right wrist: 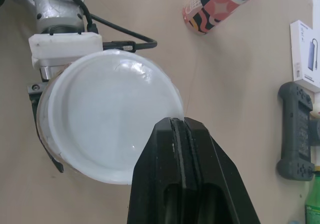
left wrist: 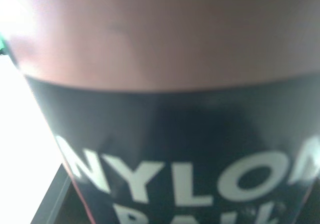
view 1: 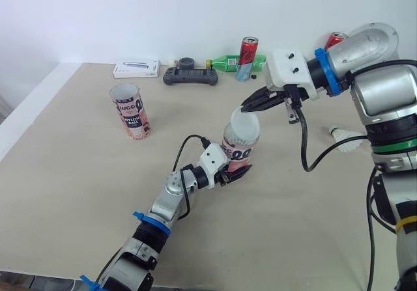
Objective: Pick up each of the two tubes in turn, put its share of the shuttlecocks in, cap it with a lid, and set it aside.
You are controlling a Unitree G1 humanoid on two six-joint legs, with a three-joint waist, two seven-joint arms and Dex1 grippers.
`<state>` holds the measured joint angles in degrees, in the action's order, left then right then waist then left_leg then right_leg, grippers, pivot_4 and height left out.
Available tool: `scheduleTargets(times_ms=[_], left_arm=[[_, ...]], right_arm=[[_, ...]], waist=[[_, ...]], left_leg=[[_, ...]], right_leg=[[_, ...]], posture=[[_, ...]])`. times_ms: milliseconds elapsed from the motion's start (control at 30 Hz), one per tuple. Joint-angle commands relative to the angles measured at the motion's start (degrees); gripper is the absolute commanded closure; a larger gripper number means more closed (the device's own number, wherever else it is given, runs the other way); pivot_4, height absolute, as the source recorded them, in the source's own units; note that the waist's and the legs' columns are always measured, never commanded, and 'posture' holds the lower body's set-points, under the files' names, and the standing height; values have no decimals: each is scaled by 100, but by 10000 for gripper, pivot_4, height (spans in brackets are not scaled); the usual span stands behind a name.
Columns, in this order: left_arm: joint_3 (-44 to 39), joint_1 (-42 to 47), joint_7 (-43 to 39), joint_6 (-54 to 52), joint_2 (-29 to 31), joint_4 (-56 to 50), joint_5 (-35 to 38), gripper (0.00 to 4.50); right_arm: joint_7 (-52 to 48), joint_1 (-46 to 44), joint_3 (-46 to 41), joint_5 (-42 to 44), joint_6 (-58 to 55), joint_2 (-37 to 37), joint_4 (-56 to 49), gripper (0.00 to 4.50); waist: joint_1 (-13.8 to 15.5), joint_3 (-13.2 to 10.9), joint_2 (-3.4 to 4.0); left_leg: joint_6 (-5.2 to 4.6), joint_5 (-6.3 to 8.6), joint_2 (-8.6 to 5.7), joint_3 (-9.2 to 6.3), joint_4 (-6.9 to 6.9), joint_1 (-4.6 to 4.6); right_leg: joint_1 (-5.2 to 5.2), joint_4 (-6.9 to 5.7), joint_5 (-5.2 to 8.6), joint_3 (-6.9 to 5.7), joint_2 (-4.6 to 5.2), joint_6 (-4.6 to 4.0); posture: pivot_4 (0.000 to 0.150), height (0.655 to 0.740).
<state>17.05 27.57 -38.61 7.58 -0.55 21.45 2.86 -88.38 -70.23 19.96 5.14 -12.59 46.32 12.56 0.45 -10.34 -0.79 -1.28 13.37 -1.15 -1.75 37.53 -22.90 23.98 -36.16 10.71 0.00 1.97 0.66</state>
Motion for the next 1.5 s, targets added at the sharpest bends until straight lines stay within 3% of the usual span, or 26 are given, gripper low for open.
scheduleTargets(times_ms=[33, 1133, 1233, 1400, 1500], left_arm=[[65, -138, -13, -166, 52, 102, -51, 16942], [120, -230, -72, -369, 129, -119, -65, 16942], [125, -252, -66, -383, 136, -149, -66, 16942], [120, -236, -54, -389, 145, -160, -59, 16942], [121, -228, -46, -390, 140, -168, -58, 16942]], right_arm=[[-132, -153, -77, -97, 21, 40, -114, 44392], [-55, 492, -28, -322, 1, 16, -761, 44392], [-53, 497, -34, -323, -21, -5, -775, 36335], [10, 414, -68, -338, -30, -71, -731, 12371], [61, 261, -195, -244, -116, -111, -690, 556]], waist=[[0, 0, 0], [1, 0, 0], [1, 0, 0], [-5, 1, 1], [-8, 1, 1]], left_leg=[[0, 0, 0, 0, 0, 0], [1, 0, 2, 0, -2, 1], [1, 0, 3, 0, -2, 1], [1, 0, 5, 2, -2, 5], [1, 0, 10, 4, -2, 7]], right_leg=[[0, 0, -1, 0, -1, -1], [0, 1, 2, 1, -2, -6], [0, 1, 2, 0, -3, -7], [0, 0, 2, 1, -4, -8], [-1, 0, 1, 1, -9, -8]], posture=[[1500, 7377], [1500, 7377], [1500, 7377], [1500, 7377], [1500, 7377]])
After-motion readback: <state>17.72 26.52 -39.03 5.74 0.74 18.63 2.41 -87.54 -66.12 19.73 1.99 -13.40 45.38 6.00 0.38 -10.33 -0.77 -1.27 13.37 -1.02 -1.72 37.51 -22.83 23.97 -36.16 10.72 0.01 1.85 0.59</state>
